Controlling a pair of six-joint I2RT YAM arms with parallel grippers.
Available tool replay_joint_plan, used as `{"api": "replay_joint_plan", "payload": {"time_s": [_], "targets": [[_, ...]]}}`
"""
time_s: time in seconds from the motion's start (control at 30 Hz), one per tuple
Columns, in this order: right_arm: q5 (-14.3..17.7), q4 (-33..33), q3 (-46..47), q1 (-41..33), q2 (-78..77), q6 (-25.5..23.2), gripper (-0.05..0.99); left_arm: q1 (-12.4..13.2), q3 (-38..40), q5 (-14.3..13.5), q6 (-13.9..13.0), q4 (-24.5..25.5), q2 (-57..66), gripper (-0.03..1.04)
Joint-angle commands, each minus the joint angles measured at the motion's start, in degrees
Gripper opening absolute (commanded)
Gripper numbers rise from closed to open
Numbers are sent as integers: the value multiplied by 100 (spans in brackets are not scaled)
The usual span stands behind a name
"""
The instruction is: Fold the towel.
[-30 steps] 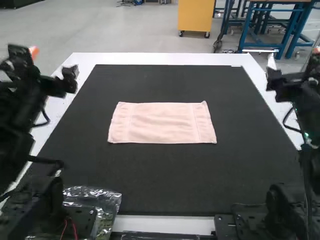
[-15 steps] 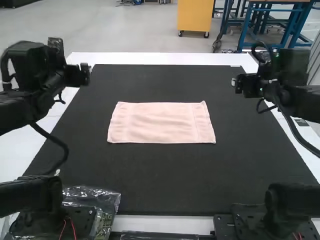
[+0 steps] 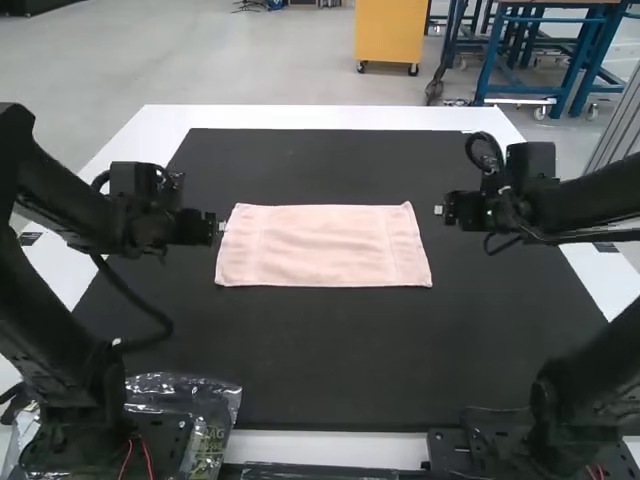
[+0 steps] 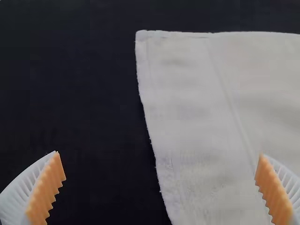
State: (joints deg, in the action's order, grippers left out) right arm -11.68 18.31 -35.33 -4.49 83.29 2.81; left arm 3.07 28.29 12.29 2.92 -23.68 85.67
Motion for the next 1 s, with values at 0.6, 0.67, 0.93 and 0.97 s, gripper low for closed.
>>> {"api": "replay_joint_plan", "payload": {"time_s": [0.6,0.67,0.93,0.97], "targets": [[-124,1518,-976,-623,2658,-61,91,9,1521,150,-186,-1007,2384,96],[-124,1527,-1151,-623,2842,-52,91,9,1609,150,-213,-1042,2507,96],[-115,1615,-1749,-746,3519,9,91,9,1961,150,-309,-1077,2964,96],[-106,1615,-1793,-755,3572,9,91,1,2013,150,-318,-1077,3017,96]]}}
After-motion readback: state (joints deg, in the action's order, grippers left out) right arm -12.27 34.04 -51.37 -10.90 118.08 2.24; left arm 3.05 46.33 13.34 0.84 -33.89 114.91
